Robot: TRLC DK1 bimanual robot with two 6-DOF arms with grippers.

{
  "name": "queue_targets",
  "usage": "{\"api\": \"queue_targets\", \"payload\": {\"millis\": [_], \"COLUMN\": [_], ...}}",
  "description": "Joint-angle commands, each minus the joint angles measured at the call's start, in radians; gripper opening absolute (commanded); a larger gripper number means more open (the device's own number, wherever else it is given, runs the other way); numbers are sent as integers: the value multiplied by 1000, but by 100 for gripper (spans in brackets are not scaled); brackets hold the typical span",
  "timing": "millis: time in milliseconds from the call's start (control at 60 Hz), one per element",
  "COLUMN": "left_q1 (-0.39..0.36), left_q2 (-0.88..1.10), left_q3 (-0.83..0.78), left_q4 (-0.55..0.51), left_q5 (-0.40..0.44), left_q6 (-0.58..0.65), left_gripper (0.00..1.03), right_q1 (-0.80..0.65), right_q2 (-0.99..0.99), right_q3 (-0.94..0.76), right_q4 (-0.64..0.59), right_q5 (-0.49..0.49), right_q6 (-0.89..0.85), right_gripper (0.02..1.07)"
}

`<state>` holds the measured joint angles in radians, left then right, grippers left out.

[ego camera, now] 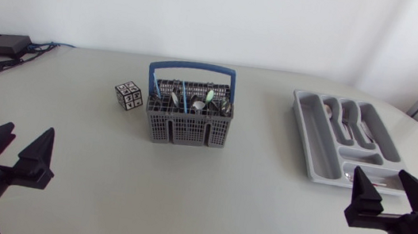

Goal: Transfer all utensils from the basket to the drawer tray.

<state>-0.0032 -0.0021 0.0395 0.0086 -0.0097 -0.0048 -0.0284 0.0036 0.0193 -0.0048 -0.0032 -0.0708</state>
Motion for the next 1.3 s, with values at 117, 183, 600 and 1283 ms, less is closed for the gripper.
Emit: {"api": "queue_targets", "payload": {"millis": [117,183,600,1283], "left_q1": [-1,-1,17,-116], "left_q2": [-7,-7,-12,562], "left_q3": [-38,-38,-10,338], "left_q4": [-16,-16,1,114], "left_q5": [-10,-10,-19,-90], "left_q6": [-27,-38,-61,-98], "left_gripper": [99,99,99,94], "right_q1": [-2,-4,10,303], "right_q2": [-8,-8,-11,512], "right_q3": [-19,-19,-18,211], "right_q4": [-4,-6,6,198], "right_q5": [-1,-1,8,197], "right_q6": [22,25,22,28], "right_gripper": [103,103,103,103]}}
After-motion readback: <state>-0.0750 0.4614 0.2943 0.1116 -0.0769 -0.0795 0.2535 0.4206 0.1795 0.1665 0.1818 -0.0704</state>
